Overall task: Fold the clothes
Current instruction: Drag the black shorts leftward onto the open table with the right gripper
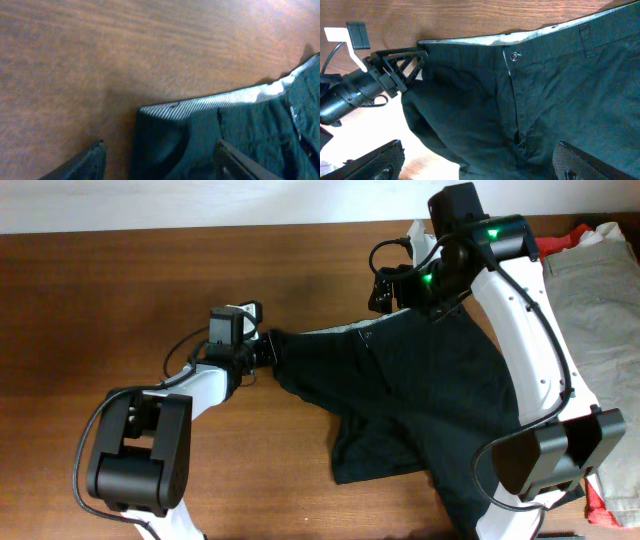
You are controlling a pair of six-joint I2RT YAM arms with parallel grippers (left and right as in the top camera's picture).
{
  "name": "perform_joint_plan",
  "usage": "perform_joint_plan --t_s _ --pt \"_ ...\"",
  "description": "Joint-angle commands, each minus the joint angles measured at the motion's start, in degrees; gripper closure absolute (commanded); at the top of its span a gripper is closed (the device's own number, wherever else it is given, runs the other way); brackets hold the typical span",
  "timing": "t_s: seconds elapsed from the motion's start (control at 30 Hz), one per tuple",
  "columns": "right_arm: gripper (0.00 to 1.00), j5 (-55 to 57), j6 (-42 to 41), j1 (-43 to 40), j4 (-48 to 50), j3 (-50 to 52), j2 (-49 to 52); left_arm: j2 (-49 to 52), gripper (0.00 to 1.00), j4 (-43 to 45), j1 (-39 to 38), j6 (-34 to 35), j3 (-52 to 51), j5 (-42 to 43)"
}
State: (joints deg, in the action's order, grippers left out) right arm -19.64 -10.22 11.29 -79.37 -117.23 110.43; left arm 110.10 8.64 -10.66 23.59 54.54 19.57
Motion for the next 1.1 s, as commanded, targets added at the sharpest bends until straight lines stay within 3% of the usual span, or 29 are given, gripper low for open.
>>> perform_joint_plan --t_s 0.0,0.07,0.13,0.2,0.5,0.57,0.63,0.77,0.87,0.93,1.07 --pt "0.01 -0.72 0.79 0.31 -0.9 -0.85 -0.13 1.86 0.78 2.54 -0.9 1.49 0.17 2.54" --pt "0.01 -0.72 0.79 0.31 -1.46 -0.85 -0.13 1.92 1.0 6.38 -1.73 1.75 0.17 2.51" --pt "0.01 -0.72 0.79 0.31 -2.4 -0.85 -0.13 1.9 1.0 10.21 -1.07 1.92 1.16 2.49" --pt "0.01 -0.72 0.81 0.31 -3.5 -0.85 -0.13 1.9 1.0 8.52 1.66 2.27 3.82 1.51" --pt "0.01 1.01 1.44 0.31 -5.42 -0.83 2.64 1.9 1.0 -5.33 36.59 2.51 12.0 5.16" --pt "0.01 0.94 1.46 0.72 -7.72 -0.79 7.3 1.9 1.0 -5.55 40.72 2.51 12.0 12.28" --pt "0.15 0.74 1.75 5.4 -8.44 -0.7 12.81 1.9 1.0 -7.69 41.79 2.47 12.0 14.51" --pt "0.0 -0.44 2.29 21.66 -6.62 -0.68 17.4 1.9 1.0 -8.13 41.79 2.03 12.0 12.52" --pt "0.09 -4.72 2.19 29.92 -4.96 1.49 17.46 1.9 1.0 -8.31 41.79 1.6 12.0 12.11" --pt "0.15 -5.62 -1.95 31.8 -0.57 6.97 17.46 1.9 1.0 -8.74 41.79 1.57 12.0 12.11" --pt "0.15 -9.25 -2.16 32.7 4.07 21.03 17.46 1.9 1.0 -9.42 41.79 0.07 12.0 11.87"
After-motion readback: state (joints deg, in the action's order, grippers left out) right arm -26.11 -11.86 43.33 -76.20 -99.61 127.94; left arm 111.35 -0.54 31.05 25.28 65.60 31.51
